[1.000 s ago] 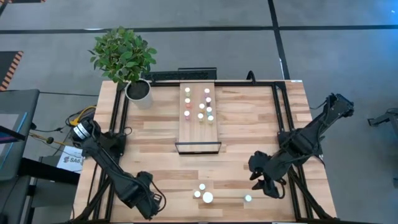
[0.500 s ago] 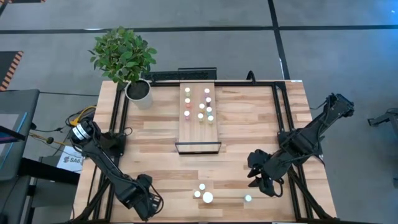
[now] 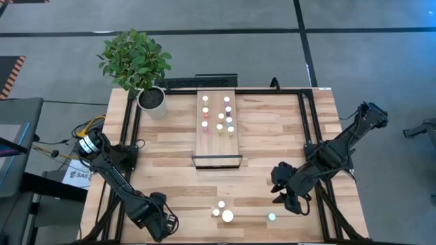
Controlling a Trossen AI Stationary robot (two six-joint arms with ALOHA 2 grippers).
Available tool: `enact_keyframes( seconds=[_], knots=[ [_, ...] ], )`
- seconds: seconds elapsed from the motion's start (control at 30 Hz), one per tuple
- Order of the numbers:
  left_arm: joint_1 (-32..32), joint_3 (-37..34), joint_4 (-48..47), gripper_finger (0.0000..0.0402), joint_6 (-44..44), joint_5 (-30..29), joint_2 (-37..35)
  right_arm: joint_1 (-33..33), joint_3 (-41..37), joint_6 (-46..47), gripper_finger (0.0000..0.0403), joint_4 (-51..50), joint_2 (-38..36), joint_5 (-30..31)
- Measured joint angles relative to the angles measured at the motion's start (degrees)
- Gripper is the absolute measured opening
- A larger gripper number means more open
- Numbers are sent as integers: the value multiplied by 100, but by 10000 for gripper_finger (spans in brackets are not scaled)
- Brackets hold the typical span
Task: Pick and place medicine bottles onto shelf by color
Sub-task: Put the left blue pill bottle on the shelf
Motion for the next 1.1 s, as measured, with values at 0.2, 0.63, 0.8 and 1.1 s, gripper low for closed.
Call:
enact_keyframes(
  seconds=[0.2, 0.63, 0.8, 1.1],
  knots=[
    [30, 126, -89, 87, -162, 2, 0, -37, 0, -224, 217, -252, -1, -4],
    [1229, 907, -1947, 103, 1281, -26, -292, -37, 0, -632, 217, -1084, -248, -7],
    [1992, 1070, -2656, 102, 2141, -596, -653, -37, 0, -749, 217, -1526, -480, 109],
    [3586, 1079, -2927, 102, 3484, -1412, -1542, -71, 0, -1036, 217, -1891, -717, 591]
  ],
)
